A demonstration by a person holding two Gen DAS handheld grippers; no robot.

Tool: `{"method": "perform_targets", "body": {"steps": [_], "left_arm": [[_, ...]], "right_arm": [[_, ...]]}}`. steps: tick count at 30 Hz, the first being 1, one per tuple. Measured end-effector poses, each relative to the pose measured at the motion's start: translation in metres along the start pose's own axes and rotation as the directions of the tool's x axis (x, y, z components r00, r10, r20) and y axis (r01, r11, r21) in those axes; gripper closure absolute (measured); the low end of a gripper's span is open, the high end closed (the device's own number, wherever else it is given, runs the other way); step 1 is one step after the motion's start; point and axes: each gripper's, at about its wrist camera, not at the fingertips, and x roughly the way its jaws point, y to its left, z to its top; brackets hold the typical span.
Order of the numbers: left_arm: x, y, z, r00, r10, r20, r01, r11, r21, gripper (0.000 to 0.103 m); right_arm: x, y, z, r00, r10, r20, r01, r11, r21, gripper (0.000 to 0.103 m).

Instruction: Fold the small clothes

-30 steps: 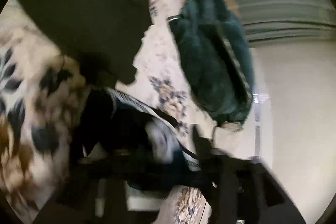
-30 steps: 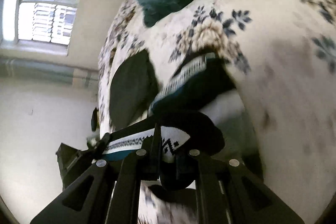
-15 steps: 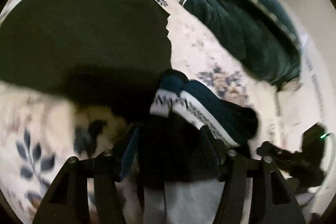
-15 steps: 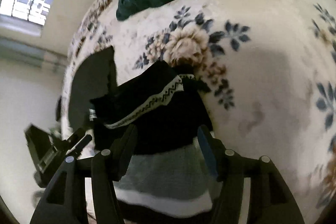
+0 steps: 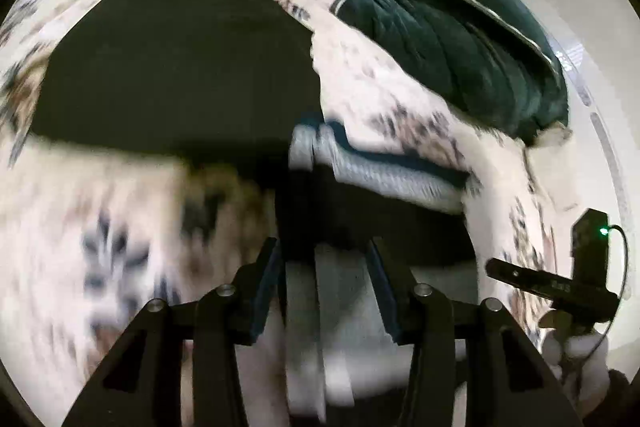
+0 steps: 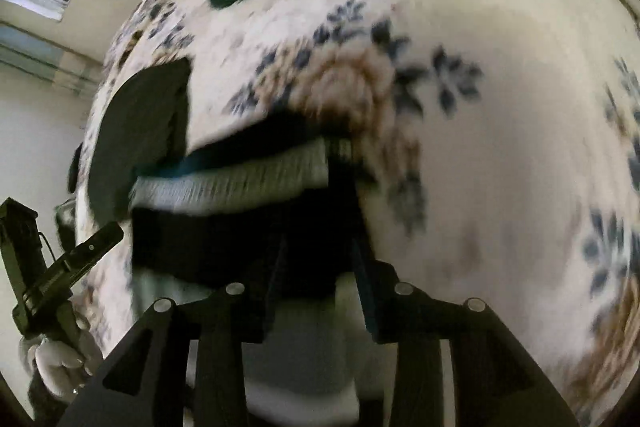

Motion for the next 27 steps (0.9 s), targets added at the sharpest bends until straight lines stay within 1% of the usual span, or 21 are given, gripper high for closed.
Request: {"method": "perform_targets", "body": {"steps": [2, 3, 5, 6, 7, 8, 9, 10, 11, 12, 13, 15, 16, 18, 20, 21, 22, 24, 26, 27], "left_arm": [[-0.007, -0.003, -0.032, 0.998, -0.054, -0.037, 0.053, 0.998, -0.036, 0.061], [-0.003, -0.005, -0.047, 0.997, -0.041, -0.069, 0.038, 0.999, -0.039, 0.061], [0.010, -0.008, -0.068, 0.995, 0.002, -0.100, -0.004, 1.000, -0.012, 0.062], [0.017, -0.006, -0.076, 0.993, 0.064, -0.104, -0.063, 0.998, 0.011, 0.064], [0.020, -0.002, -0.082, 0.987, 0.123, -0.108, -0.119, 0.992, 0.042, 0.066], [0.019, 0.007, -0.086, 0.983, 0.139, -0.121, -0.135, 0.990, 0.033, 0.066], [0.013, 0.018, -0.088, 0.982, 0.147, -0.119, -0.147, 0.989, 0.005, 0.063], [0.006, 0.025, -0.090, 0.982, 0.153, -0.110, -0.155, 0.988, -0.007, 0.063], [-0.001, 0.031, -0.092, 0.981, 0.160, -0.108, -0.163, 0.986, -0.019, 0.066], [-0.010, 0.036, -0.094, 0.978, 0.178, -0.110, -0.184, 0.982, -0.041, 0.068], [-0.016, 0.038, -0.096, 0.983, 0.151, -0.106, -0.158, 0.985, -0.064, 0.066], [-0.026, 0.033, -0.104, 0.994, 0.046, -0.095, -0.055, 0.994, -0.099, 0.066], [-0.026, 0.028, -0.107, 0.995, 0.027, -0.099, -0.036, 0.995, -0.089, 0.066], [-0.015, 0.009, -0.117, 0.992, 0.003, -0.126, -0.008, 0.999, -0.039, 0.066], [0.004, -0.007, -0.126, 0.989, 0.022, -0.144, -0.020, 1.000, 0.011, 0.068], [0.014, -0.013, -0.131, 0.990, 0.041, -0.133, -0.036, 0.998, 0.041, 0.073], [0.018, -0.014, -0.135, 0.991, 0.062, -0.119, -0.056, 0.997, 0.056, 0.089], [0.017, -0.013, -0.134, 0.994, 0.060, -0.088, -0.055, 0.997, 0.059, 0.093], [0.000, -0.013, -0.134, 0.998, 0.044, -0.047, -0.041, 0.997, 0.071, 0.095], [-0.013, -0.016, -0.133, 0.999, 0.036, -0.025, -0.033, 0.995, 0.096, 0.095]], "right_arm": [[-0.010, -0.008, -0.033, 0.999, 0.035, -0.023, -0.034, 0.999, 0.037, 0.067], [-0.011, -0.010, -0.045, 0.998, 0.042, -0.036, -0.040, 0.998, 0.053, 0.067], [-0.010, -0.011, -0.072, 0.997, 0.043, -0.070, -0.039, 0.997, 0.064, 0.067], [-0.006, -0.010, -0.084, 0.995, 0.037, -0.090, -0.032, 0.998, 0.058, 0.067], [0.000, -0.009, -0.095, 0.993, 0.035, -0.110, -0.029, 0.998, 0.053, 0.067], [0.006, -0.008, -0.101, 0.992, 0.031, -0.125, -0.025, 0.999, 0.048, 0.067], [0.011, -0.007, -0.105, 0.992, 0.013, -0.129, -0.008, 0.999, 0.036, 0.067], [0.013, -0.006, -0.109, 0.992, -0.026, -0.124, 0.029, 0.999, 0.019, 0.067], [0.013, -0.006, -0.111, 0.992, -0.056, -0.113, 0.058, 0.998, 0.011, 0.067], [0.014, -0.007, -0.113, 0.993, -0.051, -0.110, 0.053, 0.998, 0.020, 0.067], [0.013, -0.009, -0.114, 0.993, -0.041, -0.110, 0.045, 0.999, 0.030, 0.067], [0.010, -0.009, -0.116, 0.993, -0.058, -0.104, 0.061, 0.998, 0.023, 0.067], [0.007, -0.010, -0.118, 0.994, -0.051, -0.102, 0.054, 0.998, 0.029, 0.067], [0.001, -0.013, -0.122, 0.993, -0.021, -0.112, 0.027, 0.998, 0.052, 0.067], [0.001, -0.017, -0.128, 0.991, -0.009, -0.133, 0.019, 0.997, 0.076, 0.067], [0.000, -0.020, -0.130, 0.990, -0.005, -0.140, 0.017, 0.996, 0.082, 0.067], [0.002, -0.022, -0.134, 0.988, -0.003, -0.153, 0.016, 0.996, 0.086, 0.067], [0.010, -0.023, -0.140, 0.983, 0.011, -0.186, 0.007, 0.995, 0.096, 0.067], [0.013, -0.022, -0.143, 0.984, 0.038, -0.174, -0.018, 0.993, 0.114, 0.092], [0.012, -0.022, -0.145, 0.985, 0.036, -0.167, -0.017, 0.993, 0.116, 0.096]]}}
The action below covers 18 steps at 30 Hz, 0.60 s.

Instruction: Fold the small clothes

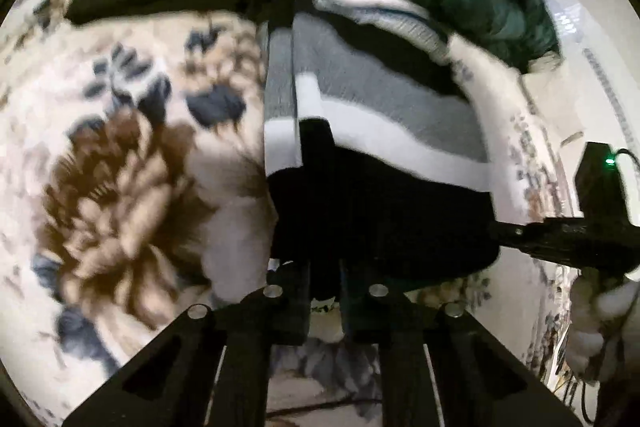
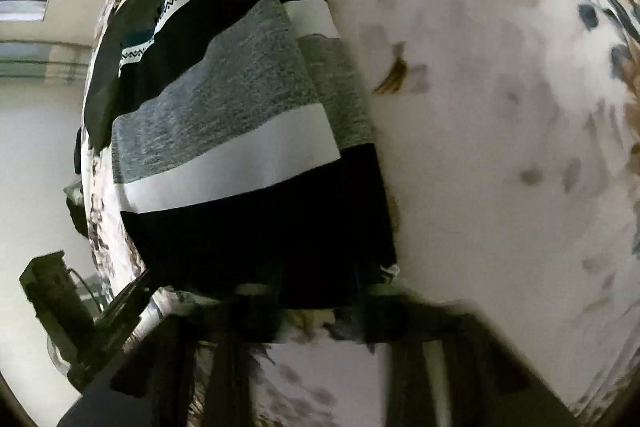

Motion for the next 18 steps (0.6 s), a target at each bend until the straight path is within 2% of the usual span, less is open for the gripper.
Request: {"method": "perform_targets", "body": {"steps": [2, 4, 7, 9, 10, 11, 12, 13, 14, 15, 16, 18], "left_arm": [[-0.004, 0.001, 0.000, 1.000, 0.015, -0.002, -0.015, 0.999, 0.046, 0.095], [0.007, 0.015, -0.002, 0.998, 0.057, -0.041, -0.055, 0.997, 0.062, 0.095], [0.031, 0.039, -0.005, 0.992, 0.054, -0.116, -0.056, 0.998, -0.015, 0.091], [0.023, 0.044, -0.003, 0.995, 0.006, -0.104, -0.017, 0.995, -0.100, 0.086], [0.015, 0.045, -0.004, 0.996, -0.017, -0.088, 0.003, 0.988, -0.152, 0.069], [0.004, 0.048, -0.009, 0.998, -0.032, -0.060, 0.018, 0.976, -0.219, 0.046], [-0.004, 0.050, -0.016, 0.998, -0.067, -0.022, 0.058, 0.960, -0.273, 0.035], [-0.011, 0.053, -0.027, 0.990, -0.138, 0.041, 0.144, 0.928, -0.344, 0.023], [-0.013, 0.054, -0.037, 0.974, -0.207, 0.094, 0.228, 0.887, -0.401, 0.022], [-0.006, 0.053, -0.050, 0.938, -0.312, 0.147, 0.344, 0.814, -0.468, 0.022], [0.006, 0.046, -0.057, 0.921, -0.355, 0.160, 0.386, 0.774, -0.501, 0.021], [0.038, 0.034, -0.067, 0.898, -0.400, 0.186, 0.431, 0.705, -0.564, 0.021]], "right_arm": [[-0.008, 0.001, -0.003, 0.999, 0.022, 0.034, -0.022, 1.000, 0.002, 0.097], [-0.018, 0.005, -0.006, 0.998, 0.004, 0.064, -0.003, 1.000, -0.015, 0.098], [-0.014, 0.001, -0.010, 0.999, -0.019, 0.048, 0.019, 1.000, -0.017, 0.098], [-0.003, 0.001, -0.010, 0.999, -0.042, 0.004, 0.042, 0.999, -0.032, 0.097], [-0.002, 0.000, -0.008, 0.999, -0.042, -0.018, 0.041, 0.998, -0.045, 0.096], [-0.004, 0.003, -0.005, 0.999, -0.042, -0.028, 0.041, 0.998, -0.051, 0.095], [-0.010, 0.004, -0.001, 0.999, -0.030, -0.030, 0.028, 0.998, -0.048, 0.091], [-0.018, 0.003, 0.004, 1.000, -0.002, -0.029, 0.000, 0.999, -0.046, 0.080], [-0.027, 0.001, 0.007, 1.000, 0.024, -0.014, -0.025, 0.999, -0.046, 0.070], [-0.035, -0.003, 0.010, 0.999, 0.037, 0.006, -0.037, 0.998, -0.045, 0.049], [-0.042, -0.005, 0.015, 0.998, 0.053, 0.024, -0.051, 0.997, -0.050, 0.038], [-0.051, -0.010, 0.031, 0.996, 0.079, 0.031, -0.077, 0.994, -0.075, 0.026]]}}
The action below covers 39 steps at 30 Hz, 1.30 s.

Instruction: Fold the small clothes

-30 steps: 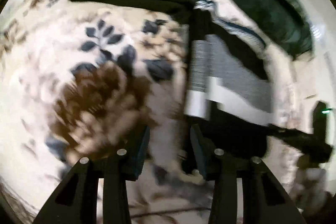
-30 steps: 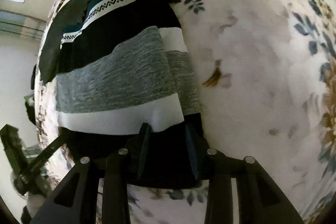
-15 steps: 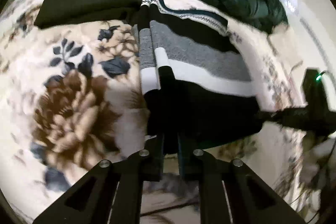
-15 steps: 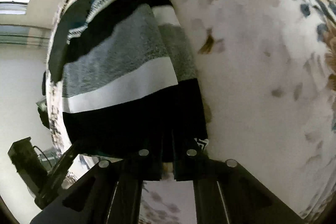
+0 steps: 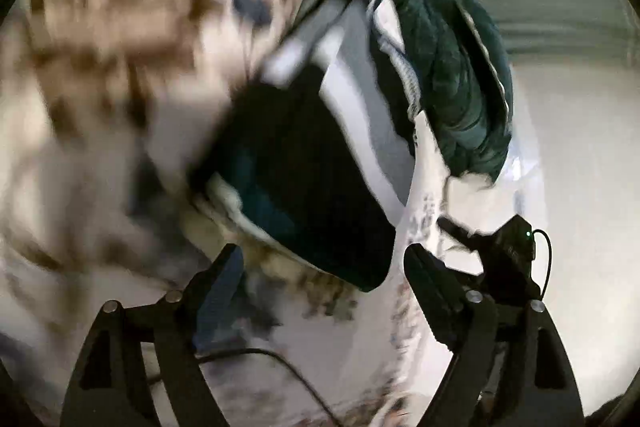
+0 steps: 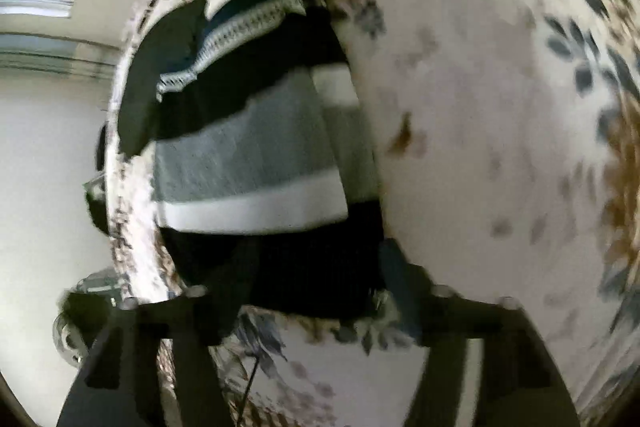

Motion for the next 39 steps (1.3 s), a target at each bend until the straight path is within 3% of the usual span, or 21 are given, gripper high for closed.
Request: {"method": "perform_targets", "body": {"steps": [5, 13, 14, 15, 16, 17, 18, 19, 24, 27, 28, 30, 32, 34, 37, 39], "left_arm": [[0.054, 0.008, 0.000, 0.994, -0.026, 0.104, 0.041, 0.988, -0.147, 0.021], [0.068, 0.005, 0.012, 0.963, 0.044, 0.264, 0.037, 0.955, -0.295, 0.023], [0.067, 0.005, 0.013, 0.956, 0.052, 0.287, 0.039, 0.952, -0.305, 0.027], [0.065, 0.002, 0.014, 0.944, 0.049, 0.327, 0.055, 0.952, -0.302, 0.038], [0.062, -0.002, 0.018, 0.935, 0.058, 0.350, 0.045, 0.959, -0.280, 0.059], [0.061, -0.007, 0.024, 0.937, 0.065, 0.342, 0.024, 0.968, -0.250, 0.063], [0.056, -0.012, 0.031, 0.939, 0.066, 0.337, 0.009, 0.977, -0.214, 0.064], [0.051, -0.015, 0.037, 0.941, 0.059, 0.332, 0.006, 0.982, -0.191, 0.064], [0.008, -0.023, 0.080, 0.968, 0.048, 0.246, -0.038, 0.998, -0.043, 0.066], [-0.013, -0.013, 0.110, 0.978, 0.098, 0.182, -0.101, 0.995, 0.011, 0.054], [-0.015, -0.004, 0.121, 0.982, 0.116, 0.146, -0.117, 0.993, -0.006, 0.046], [-0.014, 0.015, 0.133, 0.987, 0.127, 0.100, -0.123, 0.991, -0.048, 0.044], [-0.011, 0.023, 0.141, 0.987, 0.144, 0.077, -0.140, 0.989, -0.049, 0.042], [-0.005, 0.021, 0.150, 0.984, 0.157, 0.085, -0.155, 0.988, -0.028, 0.042], [0.001, 0.027, 0.158, 0.986, 0.112, 0.124, -0.103, 0.992, -0.079, 0.041], [0.003, 0.037, 0.158, 0.987, 0.065, 0.143, -0.046, 0.990, -0.132, 0.041]], "right_arm": [[0.013, -0.008, 0.066, 0.999, 0.044, -0.029, -0.045, 0.999, -0.030, 0.012], [0.098, 0.005, 0.180, 0.982, 0.121, -0.143, -0.137, 0.985, -0.105, 0.011], [0.112, 0.007, 0.189, 0.979, 0.120, -0.167, -0.136, 0.987, -0.088, 0.011], [0.120, 0.008, 0.193, 0.976, 0.120, -0.182, -0.134, 0.988, -0.070, 0.010], [0.123, 0.010, 0.195, 0.977, 0.122, -0.175, -0.134, 0.989, -0.056, 0.013], [0.123, 0.014, 0.196, 0.980, 0.127, -0.154, -0.137, 0.989, -0.059, 0.023], [0.122, 0.018, 0.194, 0.981, 0.136, -0.141, -0.147, 0.987, -0.069, 0.072], [0.123, 0.018, 0.191, 0.975, 0.156, -0.158, -0.166, 0.985, -0.049, 0.084], [0.086, 0.011, 0.145, 0.978, 0.202, -0.043, -0.200, 0.979, 0.039, 0.087], [0.057, 0.010, 0.078, 0.980, 0.196, 0.022, -0.197, 0.977, 0.087, 0.088], [0.051, 0.010, 0.054, 0.980, 0.194, 0.037, -0.197, 0.974, 0.108, 0.088], [0.046, 0.014, 0.004, 0.977, 0.209, 0.048, -0.214, 0.964, 0.156, 0.088], [0.052, 0.017, -0.027, 0.983, 0.176, 0.052, -0.183, 0.967, 0.177, 0.084], [0.059, 0.010, -0.037, 0.989, 0.140, 0.047, -0.147, 0.965, 0.218, 0.053], [0.058, -0.014, -0.038, 0.989, 0.131, 0.065, -0.144, 0.941, 0.305, 0.049], [0.048, -0.023, -0.031, 0.994, 0.083, 0.065, -0.099, 0.948, 0.303, 0.049]]}}
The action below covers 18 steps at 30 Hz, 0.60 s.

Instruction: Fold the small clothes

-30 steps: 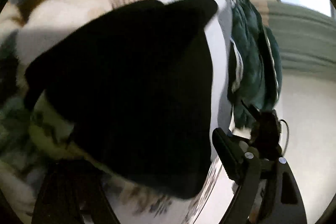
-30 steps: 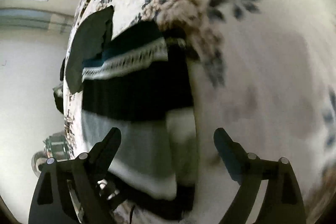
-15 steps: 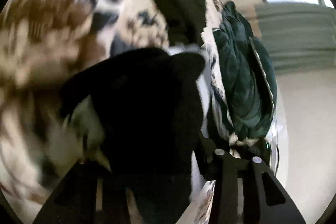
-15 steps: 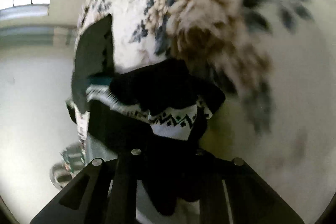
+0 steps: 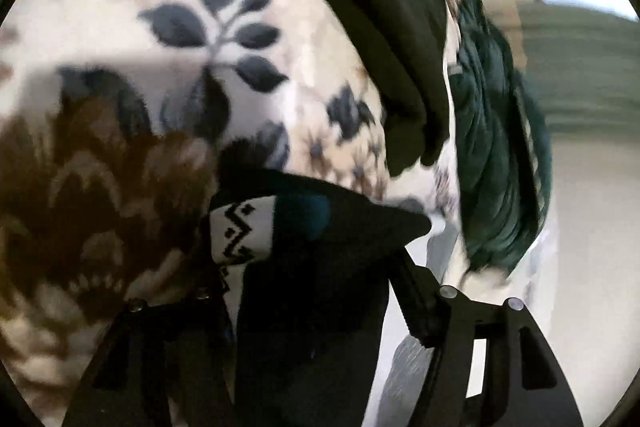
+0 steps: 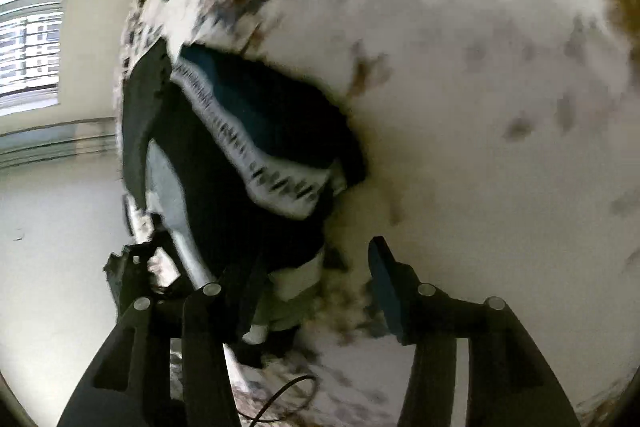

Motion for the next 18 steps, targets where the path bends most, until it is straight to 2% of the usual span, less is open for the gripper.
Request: {"method": "perform_targets", "body": {"steps": [2, 3, 5, 7, 10, 11, 13, 15, 16, 17, 18], "left_arm": [[-0.009, 0.014, -0.004, 0.998, -0.055, 0.010, 0.055, 0.998, -0.035, 0.042], [-0.013, 0.016, -0.009, 0.997, -0.073, 0.012, 0.073, 0.997, -0.027, 0.042], [-0.018, 0.014, -0.017, 0.995, -0.099, -0.003, 0.099, 0.995, -0.017, 0.037], [-0.027, 0.016, -0.029, 0.992, -0.121, -0.028, 0.121, 0.993, -0.012, 0.030], [-0.034, 0.024, -0.052, 0.989, -0.141, -0.048, 0.140, 0.990, -0.012, 0.029], [-0.035, 0.026, -0.059, 0.989, -0.135, -0.053, 0.135, 0.991, 0.001, 0.029], [-0.031, 0.023, -0.069, 0.992, -0.108, -0.063, 0.111, 0.992, 0.053, 0.029], [-0.025, 0.018, -0.074, 0.996, -0.066, -0.056, 0.072, 0.991, 0.112, 0.029], [-0.022, 0.014, -0.075, 0.998, -0.056, -0.040, 0.061, 0.989, 0.138, 0.031], [-0.021, 0.010, -0.076, 0.998, -0.066, -0.025, 0.069, 0.986, 0.153, 0.035], [-0.020, 0.004, -0.076, 0.997, -0.079, -0.014, 0.080, 0.982, 0.174, 0.045]], "right_arm": [[-0.012, 0.001, 0.013, 0.999, -0.038, 0.020, 0.039, 0.998, -0.047, 0.049], [-0.016, 0.006, 0.022, 0.997, -0.069, 0.024, 0.070, 0.995, -0.077, 0.045], [-0.022, 0.018, 0.040, 0.997, -0.075, 0.036, 0.080, 0.987, -0.140, 0.032], [-0.026, 0.021, 0.060, 0.999, -0.042, 0.004, 0.042, 0.979, -0.202, 0.008], [0.001, 0.051, 0.098, 0.996, -0.027, -0.083, -0.002, 0.942, -0.336, 0.006], [0.021, 0.062, 0.111, 0.988, -0.009, -0.156, -0.052, 0.921, -0.387, 0.006], [0.055, 0.082, 0.125, 0.971, -0.049, -0.233, -0.064, 0.887, -0.457, 0.006], [0.096, 0.096, 0.137, 0.935, -0.109, -0.337, -0.090, 0.847, -0.524, 0.004], [0.111, 0.100, 0.139, 0.917, -0.140, -0.374, -0.095, 0.834, -0.544, 0.000], [0.121, 0.104, 0.141, 0.899, -0.141, -0.414, -0.120, 0.830, -0.545, 0.000], [0.124, 0.108, 0.143, 0.893, -0.125, -0.432, -0.144, 0.831, -0.537, 0.000]]}}
